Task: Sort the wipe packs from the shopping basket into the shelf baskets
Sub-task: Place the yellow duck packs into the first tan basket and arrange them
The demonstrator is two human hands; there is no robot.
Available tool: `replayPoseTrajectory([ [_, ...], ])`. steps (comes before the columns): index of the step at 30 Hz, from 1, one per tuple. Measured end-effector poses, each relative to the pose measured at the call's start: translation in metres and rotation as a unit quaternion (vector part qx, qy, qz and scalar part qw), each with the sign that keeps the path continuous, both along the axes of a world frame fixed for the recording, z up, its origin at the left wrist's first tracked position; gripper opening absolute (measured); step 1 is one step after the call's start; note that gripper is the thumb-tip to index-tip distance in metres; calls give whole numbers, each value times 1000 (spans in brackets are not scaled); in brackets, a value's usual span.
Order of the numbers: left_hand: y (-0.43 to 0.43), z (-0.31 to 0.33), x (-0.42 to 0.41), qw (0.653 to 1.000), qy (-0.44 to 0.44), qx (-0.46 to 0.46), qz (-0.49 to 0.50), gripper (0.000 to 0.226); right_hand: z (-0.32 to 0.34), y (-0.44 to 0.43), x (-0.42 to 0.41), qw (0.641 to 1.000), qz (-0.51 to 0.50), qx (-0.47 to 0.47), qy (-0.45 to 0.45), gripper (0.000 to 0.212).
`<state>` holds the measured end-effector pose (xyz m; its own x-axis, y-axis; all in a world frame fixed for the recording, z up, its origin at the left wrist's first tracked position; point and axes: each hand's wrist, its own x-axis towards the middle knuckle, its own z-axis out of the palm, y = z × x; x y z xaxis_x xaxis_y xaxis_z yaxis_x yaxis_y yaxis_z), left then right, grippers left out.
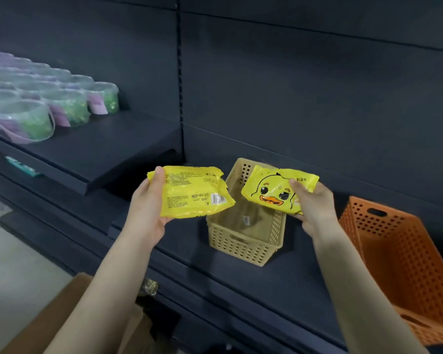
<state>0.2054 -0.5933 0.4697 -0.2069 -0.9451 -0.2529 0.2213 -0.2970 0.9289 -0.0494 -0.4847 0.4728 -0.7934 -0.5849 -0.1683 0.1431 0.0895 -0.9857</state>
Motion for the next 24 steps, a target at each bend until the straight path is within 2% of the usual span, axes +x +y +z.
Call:
replayPoseTrajectory([
  [4, -43, -3, -18, 999, -20, -1, -35, 41, -23, -52, -18, 997, -7, 73, 5, 17],
  [10, -103, -13, -38, 995, -28, 39, -82, 45, -64, -110, -25, 982, -39, 182, -32, 15],
  [13, -129, -21, -45, 992, -30, 52, -109, 46, -81, -127, -27, 968, -48, 244, 18, 26],
  [15, -141, -27, -48, 989, -31, 64, -126, 47, -92, -134, -31, 966, -43, 250, 50, 37],
  [17, -150, -32, -51, 986, -29, 77, -142, 47, -96, -138, -32, 971, -34, 235, 40, 47],
  [18, -153, -34, -52, 985, -27, 83, -149, 47, -96, -139, -32, 968, -27, 243, 59, 54],
  [20, -157, -37, -54, 982, -24, 94, -160, 47, -93, -139, -33, 949, -28, 270, 159, 63],
  [22, -159, -39, -56, 980, -23, 99, -170, 46, -87, -136, -32, 922, -45, 263, 282, 59],
  [24, -160, -40, -57, 979, -21, 100, -175, 44, -83, -131, -30, 894, -33, 263, 360, 48],
])
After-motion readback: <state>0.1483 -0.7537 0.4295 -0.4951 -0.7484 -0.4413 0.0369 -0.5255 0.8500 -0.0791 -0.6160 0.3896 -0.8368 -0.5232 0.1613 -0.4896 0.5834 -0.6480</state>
